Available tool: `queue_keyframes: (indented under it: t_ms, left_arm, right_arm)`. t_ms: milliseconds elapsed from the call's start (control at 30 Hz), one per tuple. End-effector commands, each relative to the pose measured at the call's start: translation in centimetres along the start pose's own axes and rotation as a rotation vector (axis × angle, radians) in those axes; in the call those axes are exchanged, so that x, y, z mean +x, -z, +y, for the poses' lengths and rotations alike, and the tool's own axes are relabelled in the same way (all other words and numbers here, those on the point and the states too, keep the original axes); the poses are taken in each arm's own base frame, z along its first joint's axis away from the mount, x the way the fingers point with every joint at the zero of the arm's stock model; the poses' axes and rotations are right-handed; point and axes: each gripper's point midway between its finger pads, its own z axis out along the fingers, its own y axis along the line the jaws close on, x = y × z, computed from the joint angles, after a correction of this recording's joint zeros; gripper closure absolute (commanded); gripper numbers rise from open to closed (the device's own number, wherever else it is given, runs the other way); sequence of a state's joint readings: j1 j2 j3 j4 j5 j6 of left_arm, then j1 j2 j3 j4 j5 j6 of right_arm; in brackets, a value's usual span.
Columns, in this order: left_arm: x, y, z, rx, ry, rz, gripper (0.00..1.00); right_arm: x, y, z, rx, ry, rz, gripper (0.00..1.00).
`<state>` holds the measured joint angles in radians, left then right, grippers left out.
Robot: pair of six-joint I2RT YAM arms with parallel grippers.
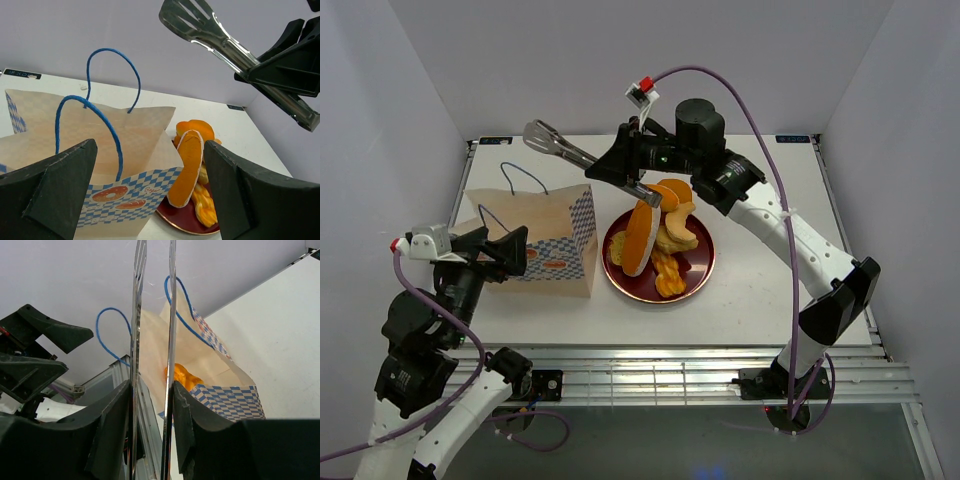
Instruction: Place the fake bread into the paper bag
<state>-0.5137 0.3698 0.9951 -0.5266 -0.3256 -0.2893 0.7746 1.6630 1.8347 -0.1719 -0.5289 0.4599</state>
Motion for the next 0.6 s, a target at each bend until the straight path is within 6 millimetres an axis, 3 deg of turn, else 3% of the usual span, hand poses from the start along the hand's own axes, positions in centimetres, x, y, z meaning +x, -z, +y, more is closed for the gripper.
queue_keyframes:
  t_ms: [0,233,300,367,500,533,567]
  left_arm:
    - [0.9,-0.4,0.3,-0.013,-0.011,0.019,0.02]
    - [1.3,-1.8,0.4,-0.032,-0.044,0.007,0.02]
    - [1.2,-2.3,0.3,-0.031,-0.049,-0.005,0.02]
    - [0.9,-2.5,0.3,-0.032,-0.052,-0.015,0.02]
    - [0.2,-3.1,-0.1,-0.027,-0.052,-0.047,0.02]
    - [0.3,-3.3,-0.1,-0.027,-0.055,-0.045,0.02]
    - [0.3,-3.4,-0.1,-0.029,-0.059,-0.046,0.02]
  right_arm:
    - [-3.5,1.8,3.6,-0.071,0.094,-0.099,0.57]
    - [-4.9,4.2,4.4,0.002,0.139,-0.134,0.55]
    - [-4.5,5.2,3.5,0.075,0.145,-0.132,0.54]
    - [-3.3,6.6,2.6,0.155,0.132,-0.120,0.53]
    - [-0.4,10.2,-1.4,0.405,0.111,-0.114,0.52]
    - [-0.3,11.6,-1.2,0.431,0.116,-0.132,0.52]
    - [1.8,12.1,-2.6,0.476,0.097,-0.096,0.50]
